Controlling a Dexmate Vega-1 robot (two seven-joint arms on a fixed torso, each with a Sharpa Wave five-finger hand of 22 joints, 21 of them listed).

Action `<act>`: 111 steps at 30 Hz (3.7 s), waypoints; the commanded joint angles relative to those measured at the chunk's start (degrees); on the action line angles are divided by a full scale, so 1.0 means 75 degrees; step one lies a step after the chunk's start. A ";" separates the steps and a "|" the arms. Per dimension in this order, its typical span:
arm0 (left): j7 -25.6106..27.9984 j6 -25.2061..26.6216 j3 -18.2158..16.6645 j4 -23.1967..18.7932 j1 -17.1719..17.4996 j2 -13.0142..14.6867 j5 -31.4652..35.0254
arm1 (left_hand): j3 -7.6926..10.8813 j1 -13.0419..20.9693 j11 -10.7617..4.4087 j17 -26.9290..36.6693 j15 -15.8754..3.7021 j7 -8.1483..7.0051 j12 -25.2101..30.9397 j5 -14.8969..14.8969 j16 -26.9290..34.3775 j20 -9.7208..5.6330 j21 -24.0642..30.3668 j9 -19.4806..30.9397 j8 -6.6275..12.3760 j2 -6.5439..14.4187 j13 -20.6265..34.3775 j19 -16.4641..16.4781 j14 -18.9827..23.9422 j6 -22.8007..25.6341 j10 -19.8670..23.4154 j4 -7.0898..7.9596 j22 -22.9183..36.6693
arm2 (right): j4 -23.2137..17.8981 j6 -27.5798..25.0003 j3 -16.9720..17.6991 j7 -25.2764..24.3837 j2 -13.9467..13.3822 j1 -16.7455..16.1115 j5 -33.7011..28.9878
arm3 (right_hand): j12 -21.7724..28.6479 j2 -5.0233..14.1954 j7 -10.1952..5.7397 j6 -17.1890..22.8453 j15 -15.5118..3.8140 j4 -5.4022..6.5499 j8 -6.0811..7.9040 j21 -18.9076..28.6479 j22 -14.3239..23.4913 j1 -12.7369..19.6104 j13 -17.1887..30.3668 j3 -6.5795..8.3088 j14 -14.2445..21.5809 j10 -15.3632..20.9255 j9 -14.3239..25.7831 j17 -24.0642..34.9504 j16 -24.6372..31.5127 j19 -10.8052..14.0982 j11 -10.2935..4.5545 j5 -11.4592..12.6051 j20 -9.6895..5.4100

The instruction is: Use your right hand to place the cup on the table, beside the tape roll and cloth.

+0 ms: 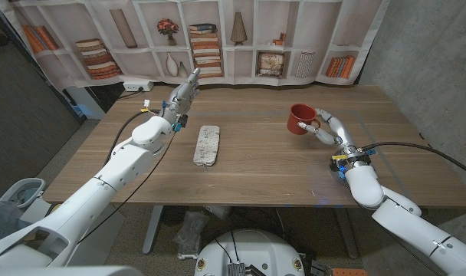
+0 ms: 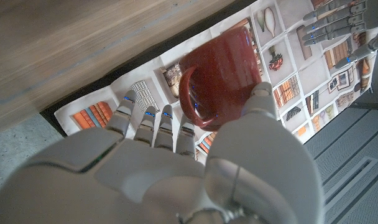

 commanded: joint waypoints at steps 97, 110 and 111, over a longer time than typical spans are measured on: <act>-0.0134 0.0020 0.0367 0.0267 -0.0241 -0.0290 0.0193 | -0.0161 0.0012 0.0058 0.0015 0.0024 -0.0008 -0.0018 -0.0030 -0.0033 -0.0017 -0.0148 0.0042 -0.0001 0.0112 0.0027 -0.0471 -0.0209 -0.0008 0.0000 -0.0013 0.0036 | -0.0865 0.1238 0.1579 -0.0117 0.0664 -0.2820 -0.1239 | 0.0001 0.0667 -0.1064 0.1360 -0.0129 0.0108 0.0096 0.0087 0.0027 0.0743 0.0021 0.0274 0.0136 0.0305 0.1027 0.0044 0.0050 0.0054 -0.0038 -0.0060 0.0017; -0.0156 0.0132 0.0452 0.0317 -0.0378 -0.0327 0.0233 | -0.0180 0.0015 0.0046 0.0015 0.0038 0.0000 -0.0016 -0.0034 -0.0034 -0.0020 -0.0166 0.0042 -0.0003 0.0120 0.0027 -0.0470 -0.0214 -0.0014 0.0001 -0.0015 0.0037 | -0.0570 0.1449 0.1464 -0.0252 0.0867 -0.2765 -0.1276 | -0.0022 0.0653 -0.1055 0.1389 -0.0026 0.0103 0.0093 0.0096 0.0026 0.0760 0.0022 0.0295 0.0034 0.0281 0.1048 0.0040 0.0013 0.0089 -0.0035 -0.0065 0.0017; -0.0156 0.0142 0.0455 0.0315 -0.0383 -0.0326 0.0234 | -0.0181 0.0015 0.0054 0.0015 0.0038 0.0002 -0.0017 -0.0034 -0.0034 -0.0020 -0.0166 0.0042 -0.0004 0.0120 0.0027 -0.0470 -0.0215 -0.0016 -0.0001 -0.0016 0.0037 | -0.0544 0.1465 0.1446 -0.0250 0.0869 -0.2751 -0.1281 | -0.0024 0.0652 -0.1058 0.1401 -0.0020 0.0102 0.0097 0.0096 0.0026 0.0761 0.0022 0.0297 0.0030 0.0278 0.1049 0.0039 0.0011 0.0090 -0.0039 -0.0065 0.0017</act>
